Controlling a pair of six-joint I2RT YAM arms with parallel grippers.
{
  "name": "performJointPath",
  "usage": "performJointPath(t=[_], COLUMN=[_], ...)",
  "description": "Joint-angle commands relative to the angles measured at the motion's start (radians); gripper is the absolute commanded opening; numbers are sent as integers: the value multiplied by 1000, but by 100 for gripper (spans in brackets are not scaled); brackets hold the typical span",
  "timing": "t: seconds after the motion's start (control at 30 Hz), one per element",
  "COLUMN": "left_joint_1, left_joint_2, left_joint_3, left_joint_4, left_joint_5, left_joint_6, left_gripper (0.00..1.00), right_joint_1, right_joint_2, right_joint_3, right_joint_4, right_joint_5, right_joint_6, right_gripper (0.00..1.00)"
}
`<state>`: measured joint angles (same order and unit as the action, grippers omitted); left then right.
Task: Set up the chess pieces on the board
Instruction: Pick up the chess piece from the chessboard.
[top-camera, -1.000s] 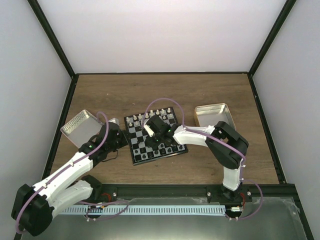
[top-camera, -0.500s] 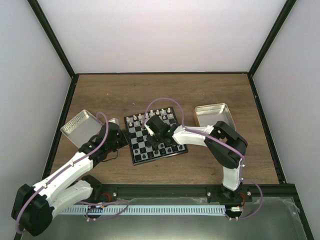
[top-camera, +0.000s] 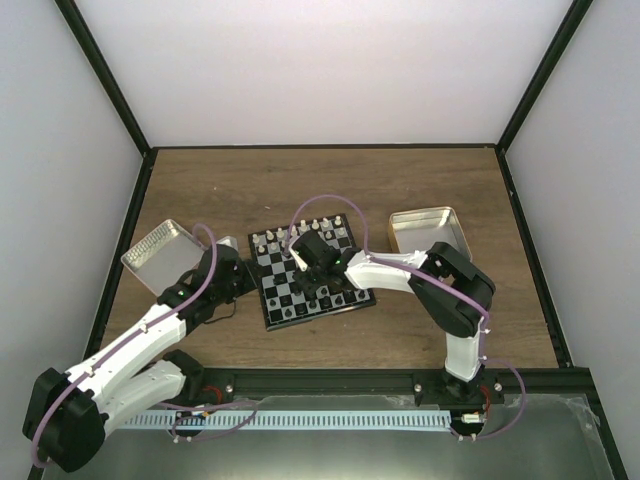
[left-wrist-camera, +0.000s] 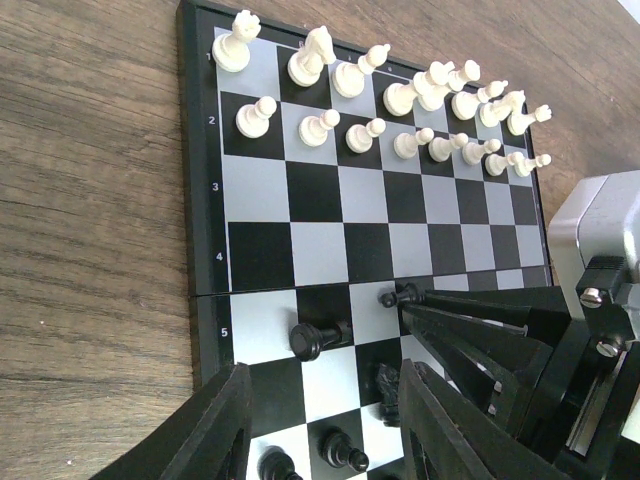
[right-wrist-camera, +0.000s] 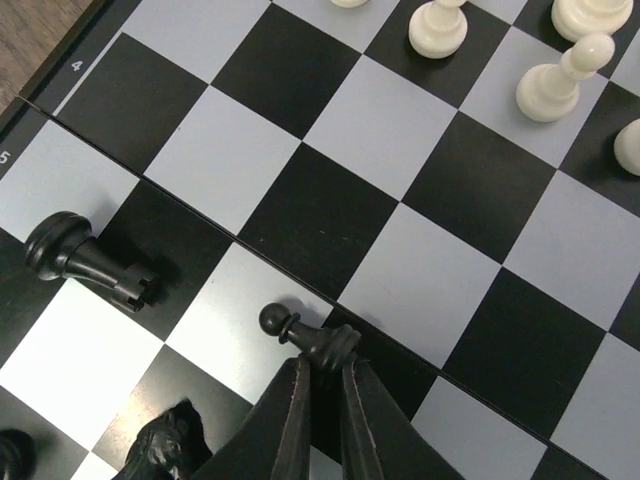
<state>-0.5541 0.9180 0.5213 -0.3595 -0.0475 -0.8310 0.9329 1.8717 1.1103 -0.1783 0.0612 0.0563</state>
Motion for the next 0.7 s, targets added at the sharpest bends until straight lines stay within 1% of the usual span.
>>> performJointPath(t=[0.0, 0.2, 0.33, 0.47, 0.67], left_joint_1=[6, 8, 8, 8, 8], left_joint_2=[-7, 2, 7, 9, 25], left_joint_3=[-10, -12, -22, -64, -137], left_joint_4=[19, 36, 87, 233, 497], left_joint_5=[0, 15, 65, 152, 241], left_joint_6=[0, -3, -26, -101, -197], left_gripper=[42, 43, 50, 58, 63], right_joint_1=[7, 7, 7, 7, 6], right_joint_2=[-6, -48, -89, -144, -245], right_joint_3=[-6, -39, -78, -128, -200], right_joint_4=[12, 70, 132, 211, 315], right_joint_5=[0, 7, 7, -11, -59], right_joint_6=[-6, 14, 48, 96, 163], right_gripper=[10, 9, 9, 9, 9])
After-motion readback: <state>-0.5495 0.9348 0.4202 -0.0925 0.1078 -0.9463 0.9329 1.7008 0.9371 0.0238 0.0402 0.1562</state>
